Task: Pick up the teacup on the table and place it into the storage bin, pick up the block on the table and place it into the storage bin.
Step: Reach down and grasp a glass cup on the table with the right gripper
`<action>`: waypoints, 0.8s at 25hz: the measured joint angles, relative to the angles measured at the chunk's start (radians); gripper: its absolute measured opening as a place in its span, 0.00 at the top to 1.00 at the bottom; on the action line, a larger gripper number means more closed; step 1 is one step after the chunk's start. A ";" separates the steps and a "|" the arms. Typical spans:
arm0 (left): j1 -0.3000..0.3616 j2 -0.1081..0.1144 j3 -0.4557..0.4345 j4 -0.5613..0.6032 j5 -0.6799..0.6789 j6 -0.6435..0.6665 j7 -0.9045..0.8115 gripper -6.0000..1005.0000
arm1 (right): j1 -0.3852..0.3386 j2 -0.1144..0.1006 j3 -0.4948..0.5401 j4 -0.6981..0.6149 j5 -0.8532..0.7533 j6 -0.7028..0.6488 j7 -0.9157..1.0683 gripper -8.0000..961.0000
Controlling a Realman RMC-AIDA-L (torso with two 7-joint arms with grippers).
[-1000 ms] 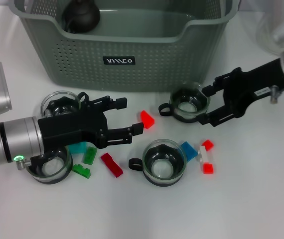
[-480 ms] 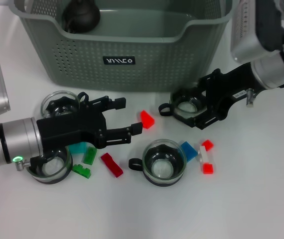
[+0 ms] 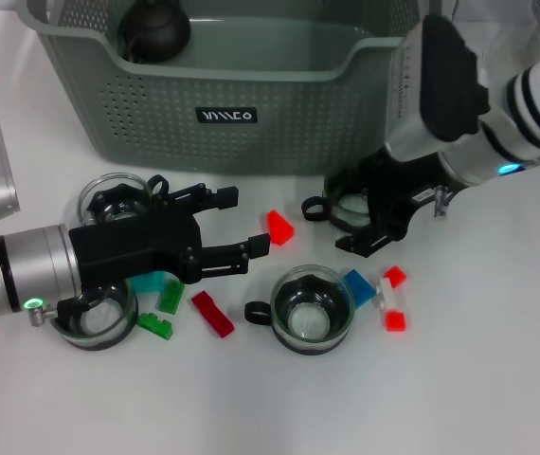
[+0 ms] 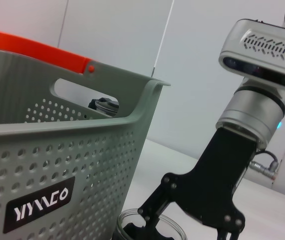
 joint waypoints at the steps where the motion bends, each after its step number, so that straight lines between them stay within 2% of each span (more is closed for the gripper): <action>1: 0.000 0.000 0.000 0.000 0.000 0.000 0.001 0.14 | -0.001 0.000 -0.015 0.002 0.001 0.013 0.006 0.11; 6: 0.006 0.000 0.000 -0.001 0.000 0.000 0.003 0.14 | 0.007 0.000 -0.079 0.029 0.003 0.069 0.057 0.14; 17: 0.018 0.000 -0.001 -0.002 -0.001 -0.002 0.006 0.14 | 0.001 -0.002 -0.094 0.027 0.022 0.081 0.085 0.58; 20: 0.022 0.000 -0.001 -0.002 -0.004 -0.002 0.006 0.14 | 0.001 -0.003 -0.095 0.027 0.021 0.080 0.094 0.64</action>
